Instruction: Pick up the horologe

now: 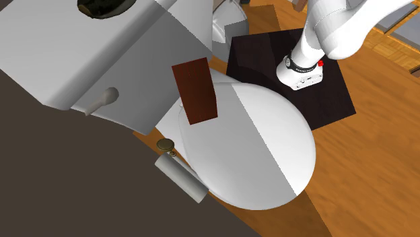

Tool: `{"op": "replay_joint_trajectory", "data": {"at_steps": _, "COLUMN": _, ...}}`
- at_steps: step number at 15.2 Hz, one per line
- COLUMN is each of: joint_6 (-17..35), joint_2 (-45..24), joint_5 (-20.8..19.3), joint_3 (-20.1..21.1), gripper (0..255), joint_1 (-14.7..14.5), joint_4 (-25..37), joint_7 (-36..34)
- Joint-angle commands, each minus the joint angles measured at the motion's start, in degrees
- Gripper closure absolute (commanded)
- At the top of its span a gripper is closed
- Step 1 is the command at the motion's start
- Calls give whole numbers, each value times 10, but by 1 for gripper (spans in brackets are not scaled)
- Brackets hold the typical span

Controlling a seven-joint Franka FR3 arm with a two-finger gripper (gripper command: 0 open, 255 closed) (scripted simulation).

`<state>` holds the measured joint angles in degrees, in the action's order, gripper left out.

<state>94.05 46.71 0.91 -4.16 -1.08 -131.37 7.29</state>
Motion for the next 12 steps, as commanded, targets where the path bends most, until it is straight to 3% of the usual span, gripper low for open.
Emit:
{"op": "replay_joint_trajectory", "data": {"at_steps": 1, "joint_6": 0, "joint_2": 0, "joint_5": 0, "joint_3": 0, "gripper": 0, "joint_1": 0, "joint_4": 0, "joint_7": 0}}
{"op": "replay_joint_trajectory", "data": {"at_steps": 12, "joint_6": 117, "joint_2": -60, "joint_5": 80, "joint_3": 175, "gripper": 0, "joint_1": 26, "joint_4": -67, "joint_7": -298}}
